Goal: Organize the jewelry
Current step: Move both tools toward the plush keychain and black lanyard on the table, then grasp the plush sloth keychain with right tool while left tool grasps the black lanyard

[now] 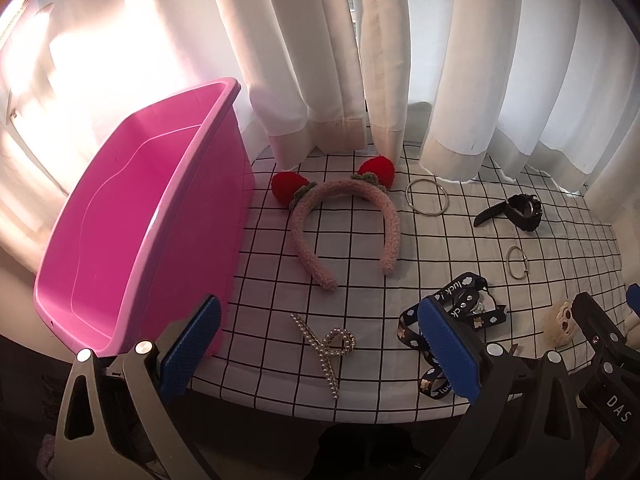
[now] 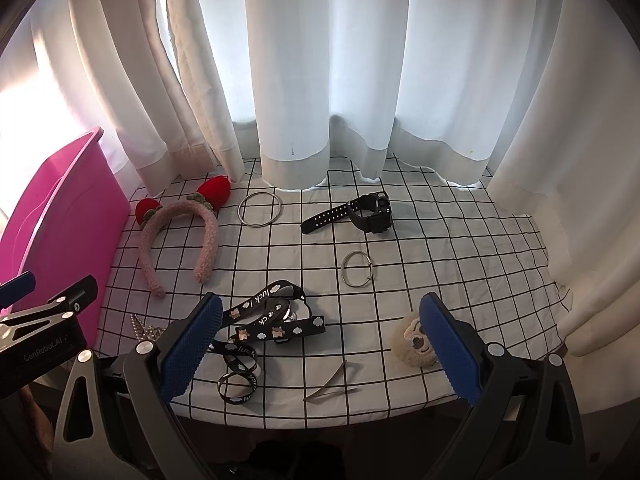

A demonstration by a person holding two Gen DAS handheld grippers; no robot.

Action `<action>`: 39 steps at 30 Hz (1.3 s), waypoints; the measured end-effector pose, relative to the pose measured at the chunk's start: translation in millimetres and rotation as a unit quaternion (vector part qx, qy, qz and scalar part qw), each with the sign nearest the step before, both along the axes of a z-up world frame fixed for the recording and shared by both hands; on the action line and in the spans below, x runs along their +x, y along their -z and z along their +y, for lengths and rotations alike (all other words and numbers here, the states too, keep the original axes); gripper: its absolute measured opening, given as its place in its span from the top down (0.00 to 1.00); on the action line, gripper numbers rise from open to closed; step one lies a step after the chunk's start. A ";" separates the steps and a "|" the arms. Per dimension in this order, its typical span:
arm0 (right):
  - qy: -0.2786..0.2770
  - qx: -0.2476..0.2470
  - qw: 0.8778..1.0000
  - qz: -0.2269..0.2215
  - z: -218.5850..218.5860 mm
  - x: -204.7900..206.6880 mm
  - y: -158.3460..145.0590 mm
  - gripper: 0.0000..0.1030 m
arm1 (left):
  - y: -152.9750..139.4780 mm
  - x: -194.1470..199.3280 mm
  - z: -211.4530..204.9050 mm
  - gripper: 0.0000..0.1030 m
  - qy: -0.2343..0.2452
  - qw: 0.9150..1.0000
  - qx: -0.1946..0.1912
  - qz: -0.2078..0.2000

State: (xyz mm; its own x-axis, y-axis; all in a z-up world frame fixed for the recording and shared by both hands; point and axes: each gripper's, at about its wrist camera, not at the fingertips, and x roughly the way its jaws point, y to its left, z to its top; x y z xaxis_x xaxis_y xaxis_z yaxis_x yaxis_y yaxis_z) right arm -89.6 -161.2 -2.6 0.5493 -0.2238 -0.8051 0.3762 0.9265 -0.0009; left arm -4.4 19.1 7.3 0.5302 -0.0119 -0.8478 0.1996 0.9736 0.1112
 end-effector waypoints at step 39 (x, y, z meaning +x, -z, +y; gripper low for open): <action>0.019 0.023 1.000 0.004 -41.5 -32.8 20.6 0.09 | 24.8 -13.6 -19.1 0.06 0.016 1.000 -0.019 0.018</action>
State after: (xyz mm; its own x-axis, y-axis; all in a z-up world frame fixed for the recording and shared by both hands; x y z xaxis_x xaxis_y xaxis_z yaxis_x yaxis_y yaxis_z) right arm -122.4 -202.7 -23.2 0.5346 -0.2073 -0.8193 0.4118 0.9105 0.0383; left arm -18.0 0.1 -17.5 0.4985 -0.0620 -0.8647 0.2347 0.9698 0.0658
